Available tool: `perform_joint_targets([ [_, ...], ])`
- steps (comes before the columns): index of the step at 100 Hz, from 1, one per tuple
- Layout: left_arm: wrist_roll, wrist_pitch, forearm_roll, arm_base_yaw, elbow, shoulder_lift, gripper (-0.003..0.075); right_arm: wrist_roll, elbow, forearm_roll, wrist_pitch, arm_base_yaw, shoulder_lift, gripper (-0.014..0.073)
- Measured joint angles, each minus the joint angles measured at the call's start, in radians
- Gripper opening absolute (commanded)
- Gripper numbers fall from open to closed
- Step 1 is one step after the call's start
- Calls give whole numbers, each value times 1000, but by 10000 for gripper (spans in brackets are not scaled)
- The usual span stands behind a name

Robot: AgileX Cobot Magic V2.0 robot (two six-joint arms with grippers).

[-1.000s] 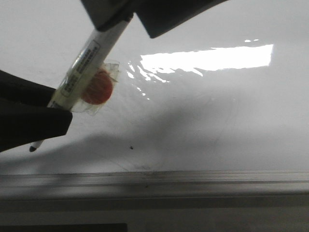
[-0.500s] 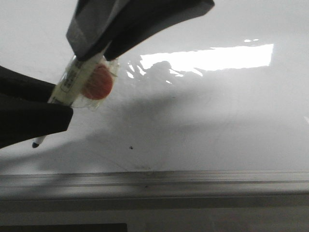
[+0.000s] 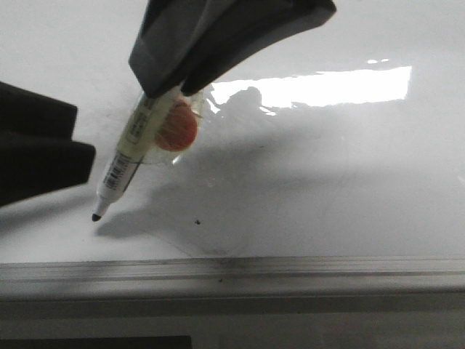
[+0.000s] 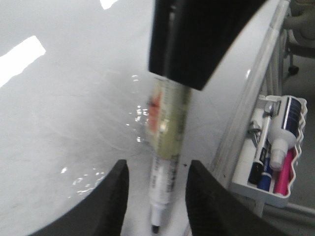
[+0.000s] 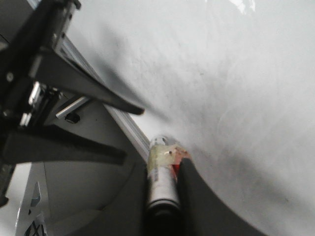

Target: Write number 9 on whiteboard

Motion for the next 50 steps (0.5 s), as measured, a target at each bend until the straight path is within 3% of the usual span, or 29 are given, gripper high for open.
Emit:
perform_joint_targets([
  [20,-2,50,-129,0,0,-186,281,2,0,-19,14,-30,-86,-71],
  [37,-4,194,-152,0,0,-282,281,3,0,-23,19,-138,-153,-71],
  [50,-4,232,-154,0,0,-295,281,10,0,-25,27,-210,-160,-71],
])
